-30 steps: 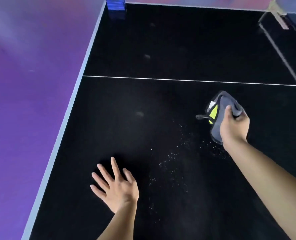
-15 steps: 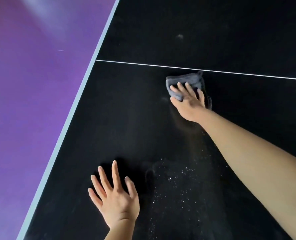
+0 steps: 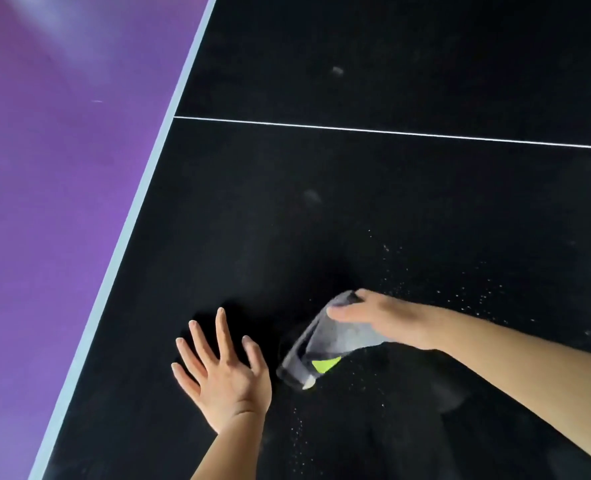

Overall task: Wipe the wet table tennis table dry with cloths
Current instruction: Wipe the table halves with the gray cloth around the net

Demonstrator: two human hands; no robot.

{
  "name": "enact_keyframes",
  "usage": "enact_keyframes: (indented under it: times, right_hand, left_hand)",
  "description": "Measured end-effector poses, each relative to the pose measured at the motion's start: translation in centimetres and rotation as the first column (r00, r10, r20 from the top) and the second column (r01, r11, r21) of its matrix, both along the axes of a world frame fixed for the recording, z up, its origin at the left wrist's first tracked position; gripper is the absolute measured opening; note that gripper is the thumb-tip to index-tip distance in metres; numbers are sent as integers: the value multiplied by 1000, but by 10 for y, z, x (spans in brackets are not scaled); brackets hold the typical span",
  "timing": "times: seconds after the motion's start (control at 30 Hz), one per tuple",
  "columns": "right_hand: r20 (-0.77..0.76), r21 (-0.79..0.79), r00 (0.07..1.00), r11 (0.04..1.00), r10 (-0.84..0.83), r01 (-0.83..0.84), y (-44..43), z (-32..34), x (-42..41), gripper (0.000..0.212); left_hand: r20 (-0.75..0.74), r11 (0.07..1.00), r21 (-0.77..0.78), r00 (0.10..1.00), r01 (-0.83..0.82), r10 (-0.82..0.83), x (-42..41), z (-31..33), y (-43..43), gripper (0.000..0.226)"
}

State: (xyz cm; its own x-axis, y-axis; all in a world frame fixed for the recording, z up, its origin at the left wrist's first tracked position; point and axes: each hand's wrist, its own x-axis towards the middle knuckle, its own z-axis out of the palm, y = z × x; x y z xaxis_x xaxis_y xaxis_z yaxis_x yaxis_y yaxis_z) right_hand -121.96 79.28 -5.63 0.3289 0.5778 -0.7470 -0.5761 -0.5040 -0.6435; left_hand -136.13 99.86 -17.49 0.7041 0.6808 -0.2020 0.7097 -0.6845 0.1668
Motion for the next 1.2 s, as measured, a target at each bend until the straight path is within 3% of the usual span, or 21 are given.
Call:
enact_keyframes:
  times: [0.07,0.13,0.23,0.3,0.37,0.43,0.5,0.63,0.77,0.93,1.1,1.2]
  right_hand:
    - [16,67,960,959,-278,276,-6,13,23,16]
    - [55,179,885,876,-463,448,-10,26,60,25]
    - [294,282,645,709,-705,647,-20,38,124,22]
    - [582,219,455,669,-674,711,-28,35,160,21]
    - [823,15,385,694,-417,720,-37,11,184,31]
    - [871,-208,453,691,-192,692,-49,-25,191,44]
    - [842,-303,520,676,-140,672,-57,-61,178,49]
    - [855,-229,502,773,-132,592,-51,-100,121,47]
    - [817,-228,568,851,-96,472,-45,-96,43,45]
    - [833,-142,547,924,-83,356,-10,-81,-71,30]
    - [795,-140,598,927,-105,349,21,-84,-171,36]
    - [747,-130,639,902,-184,411,40,-80,-223,29]
  left_hand:
    - [-10,1000,-4,1000,2,-2,0,1,1,68]
    - [-5,1000,6,1000,-5,5,1,1,1,68]
    - [-11,1000,8,1000,-4,4,0,0,0,68]
    - [0,1000,6,1000,-4,4,1,-2,1,68]
    - [4,1000,8,1000,-5,5,0,-2,1,67]
    - [13,1000,7,1000,-5,5,0,-2,0,67]
    - [14,1000,1,1000,-5,5,0,-3,1,66]
    - [-6,1000,9,1000,-1,1,0,-4,1,66]
    - [-38,1000,-15,999,-4,4,0,-1,2,63]
    - [-92,999,-41,996,-1,-3,1,6,0,63]
    - [-78,994,-108,996,25,-34,0,11,4,63]
    - [-52,985,-163,996,64,-73,-3,13,7,62]
